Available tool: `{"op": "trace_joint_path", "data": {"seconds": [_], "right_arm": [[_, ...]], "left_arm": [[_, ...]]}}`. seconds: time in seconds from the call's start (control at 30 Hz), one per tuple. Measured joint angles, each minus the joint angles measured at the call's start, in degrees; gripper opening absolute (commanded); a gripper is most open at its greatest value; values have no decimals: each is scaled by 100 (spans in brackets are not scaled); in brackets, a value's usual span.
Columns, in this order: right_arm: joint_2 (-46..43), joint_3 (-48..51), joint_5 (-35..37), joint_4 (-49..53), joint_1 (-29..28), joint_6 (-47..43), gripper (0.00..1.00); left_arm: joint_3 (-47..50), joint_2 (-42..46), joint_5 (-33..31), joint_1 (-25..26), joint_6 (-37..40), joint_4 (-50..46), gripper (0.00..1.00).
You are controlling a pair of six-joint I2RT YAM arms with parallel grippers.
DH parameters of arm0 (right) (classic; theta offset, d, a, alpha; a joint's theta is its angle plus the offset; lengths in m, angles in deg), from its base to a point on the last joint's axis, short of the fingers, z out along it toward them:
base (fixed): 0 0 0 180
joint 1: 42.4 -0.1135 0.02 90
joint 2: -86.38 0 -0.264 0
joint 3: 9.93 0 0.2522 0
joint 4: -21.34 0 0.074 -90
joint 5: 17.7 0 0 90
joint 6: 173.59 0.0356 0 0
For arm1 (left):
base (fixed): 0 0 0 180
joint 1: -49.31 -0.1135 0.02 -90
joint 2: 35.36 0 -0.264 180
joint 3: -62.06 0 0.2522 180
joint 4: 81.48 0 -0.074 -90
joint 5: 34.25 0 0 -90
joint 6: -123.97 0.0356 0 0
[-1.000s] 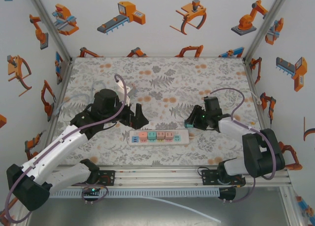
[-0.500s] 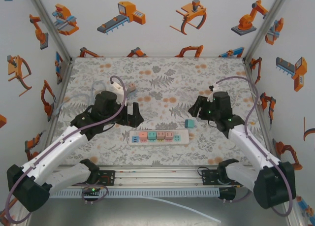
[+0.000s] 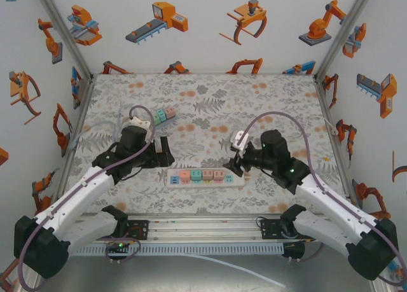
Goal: Pull the plug off the socket
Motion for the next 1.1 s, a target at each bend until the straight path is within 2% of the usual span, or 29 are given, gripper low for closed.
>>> {"op": "trace_joint_path", "data": {"seconds": [0.2,0.43,0.83,1.1], "right_arm": [[684,0,-313,175,-437,-828,60],[1434,-2,-487,170,-562,-1084,59],[2142,-2,-391,-42,-592,-1296,44],[2175,-2,-323,-92,-592,-1298,40]], "left_arm": [[170,-28,2,-15,-70,-11,97],[243,-402,52,-35,-72,35,100],[546,-1139,422,-35,-157,315,65],[603,-1628,802,-35,-199,564,60]]}}
